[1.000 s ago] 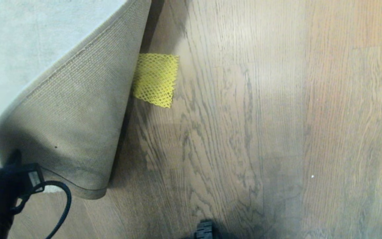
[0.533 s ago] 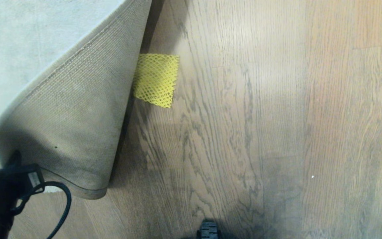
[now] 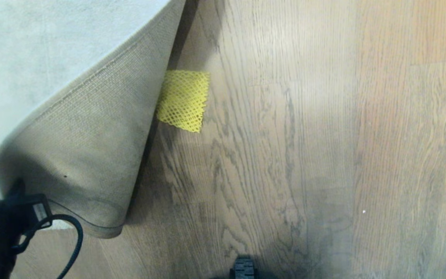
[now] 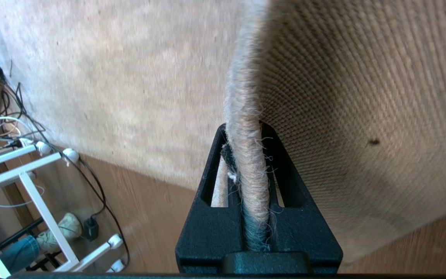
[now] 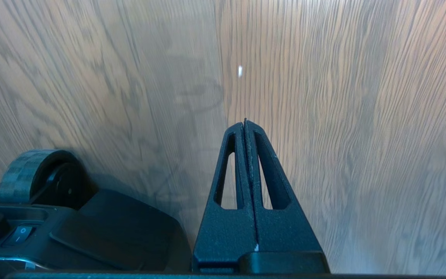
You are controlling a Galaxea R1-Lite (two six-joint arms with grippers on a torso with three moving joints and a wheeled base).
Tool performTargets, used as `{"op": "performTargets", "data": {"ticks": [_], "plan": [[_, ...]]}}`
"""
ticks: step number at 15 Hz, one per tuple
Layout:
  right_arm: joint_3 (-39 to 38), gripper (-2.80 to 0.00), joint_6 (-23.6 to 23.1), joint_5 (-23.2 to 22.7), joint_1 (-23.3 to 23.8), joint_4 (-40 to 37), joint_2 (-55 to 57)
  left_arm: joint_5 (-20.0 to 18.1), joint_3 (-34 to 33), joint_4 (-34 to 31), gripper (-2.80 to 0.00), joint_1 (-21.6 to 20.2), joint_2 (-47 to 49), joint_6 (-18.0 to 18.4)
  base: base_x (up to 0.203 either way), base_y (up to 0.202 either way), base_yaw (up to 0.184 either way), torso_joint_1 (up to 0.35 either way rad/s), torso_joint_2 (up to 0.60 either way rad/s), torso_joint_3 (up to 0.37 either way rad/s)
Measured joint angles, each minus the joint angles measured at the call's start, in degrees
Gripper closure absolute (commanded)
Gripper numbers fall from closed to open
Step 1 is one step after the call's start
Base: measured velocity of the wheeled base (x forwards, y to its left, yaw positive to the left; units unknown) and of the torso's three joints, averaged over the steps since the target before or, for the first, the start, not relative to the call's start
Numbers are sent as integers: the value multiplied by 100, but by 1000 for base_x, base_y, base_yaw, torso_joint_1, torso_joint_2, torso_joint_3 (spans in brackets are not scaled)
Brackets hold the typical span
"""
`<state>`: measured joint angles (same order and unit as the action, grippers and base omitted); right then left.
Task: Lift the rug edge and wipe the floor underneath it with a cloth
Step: Pick up the foam protection net
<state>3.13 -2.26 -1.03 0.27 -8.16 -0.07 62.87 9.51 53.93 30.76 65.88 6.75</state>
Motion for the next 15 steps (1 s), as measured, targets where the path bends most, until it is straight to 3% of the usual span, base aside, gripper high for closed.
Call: {"op": "performTargets", "data": {"ticks": [6,15], "plan": [[3,0,3,2,0,2,0,2,-1,6,0,0,2,-1,172,0,2,4,0,4],[2,0,3,2,0,-7,0,2,7,39,0,0,0,-1,0,0,0,0,0,0]]}}
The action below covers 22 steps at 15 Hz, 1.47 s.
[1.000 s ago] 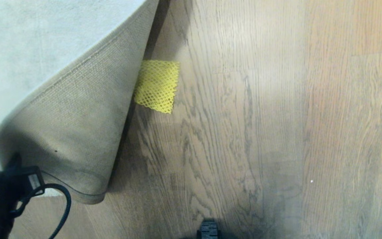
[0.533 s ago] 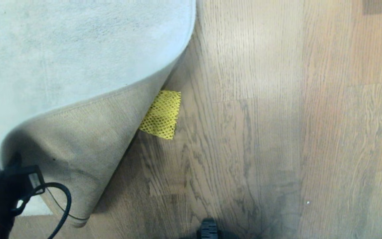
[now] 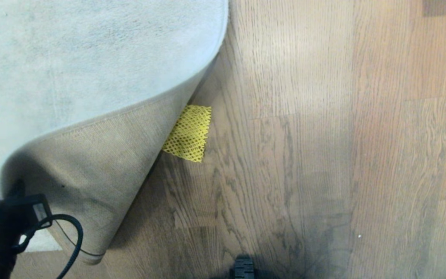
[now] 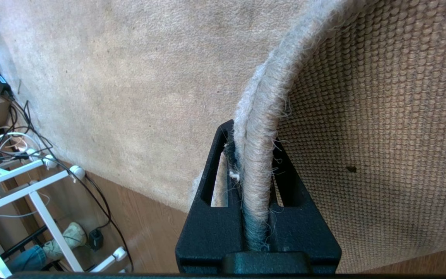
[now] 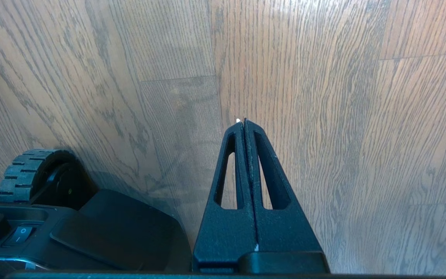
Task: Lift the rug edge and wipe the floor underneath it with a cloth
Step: Pick up the foam protection net
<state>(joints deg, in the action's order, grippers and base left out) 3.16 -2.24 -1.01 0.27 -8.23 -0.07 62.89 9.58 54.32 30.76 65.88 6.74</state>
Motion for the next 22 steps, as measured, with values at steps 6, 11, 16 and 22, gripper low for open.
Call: {"op": "performTargets", "data": {"ticks": [6,11,16,22], "plan": [[0,0,-2,0,0,2,0,3,-9,-33,0,-2,-65,-2,0,0,0,0,0,0],[0,0,7,-2,0,2,0,1,-9,-46,0,0,-108,9,0,0,0,0,0,0],[0,0,42,2,0,-4,0,-5,-9,-60,0,0,-116,15,0,0,0,0,0,0],[0,0,42,2,-2,-1,0,-13,-5,-55,0,0,-118,20,0,0,0,0,0,0]]}}
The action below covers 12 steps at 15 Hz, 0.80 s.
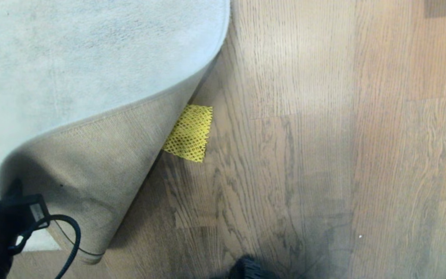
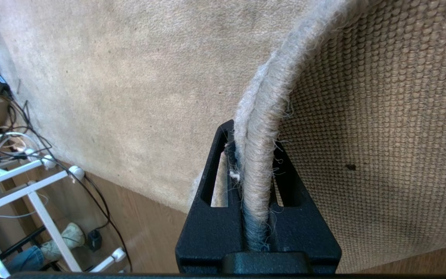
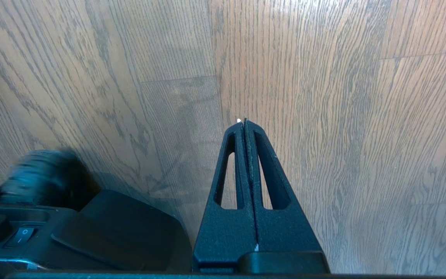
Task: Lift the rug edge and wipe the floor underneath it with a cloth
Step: Pick up the foam protection net
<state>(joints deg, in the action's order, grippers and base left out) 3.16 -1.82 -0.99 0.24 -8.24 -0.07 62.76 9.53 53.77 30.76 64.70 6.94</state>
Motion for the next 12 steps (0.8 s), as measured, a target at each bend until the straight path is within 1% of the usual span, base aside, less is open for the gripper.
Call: {"op": "performTargets", "data": {"ticks": [2,4,9,11,12], "plan": [[1,0,0,0,6,-2,0,2,0,0,0,0,0,-2,0,0,0,0,0,0],[0,0,0,5,-4,-2,0,-2,5,16,0,2,0,-2,6,-13,132,2,0,4],[1,0,0,1,5,20,0,-21,2,35,0,5,-4,-5,0,-8,163,3,4,3],[1,0,2,2,5,20,0,-20,2,31,0,5,-9,-5,1,-4,86,2,1,8],[1,0,1,-4,2,15,0,-13,0,27,0,5,-10,-7,0,0,0,0,0,0]]}}
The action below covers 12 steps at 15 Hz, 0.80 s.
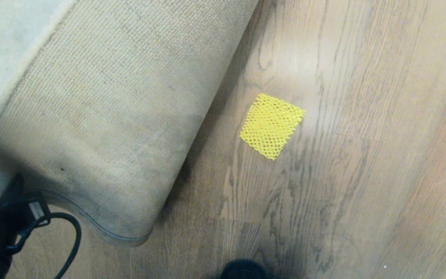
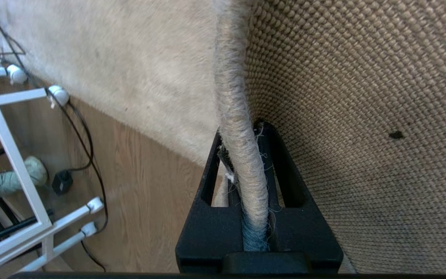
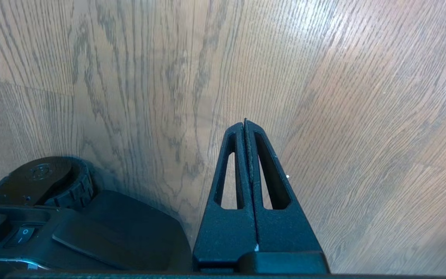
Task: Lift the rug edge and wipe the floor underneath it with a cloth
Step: Pick up the foam protection net
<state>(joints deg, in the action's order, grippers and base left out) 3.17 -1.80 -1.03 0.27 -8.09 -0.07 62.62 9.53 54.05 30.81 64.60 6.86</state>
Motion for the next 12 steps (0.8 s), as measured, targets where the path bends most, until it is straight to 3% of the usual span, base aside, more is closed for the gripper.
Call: {"op": "performTargets", "data": {"ticks": [9,12], "plan": [[-1,0,-96,12,0,-44,0,-6,78,-27,0,10,74,1,0,0,0,0,0,0],[5,0,-160,10,-2,-24,0,0,310,11,0,210,337,-34,0,0,0,0,0,0]]}}
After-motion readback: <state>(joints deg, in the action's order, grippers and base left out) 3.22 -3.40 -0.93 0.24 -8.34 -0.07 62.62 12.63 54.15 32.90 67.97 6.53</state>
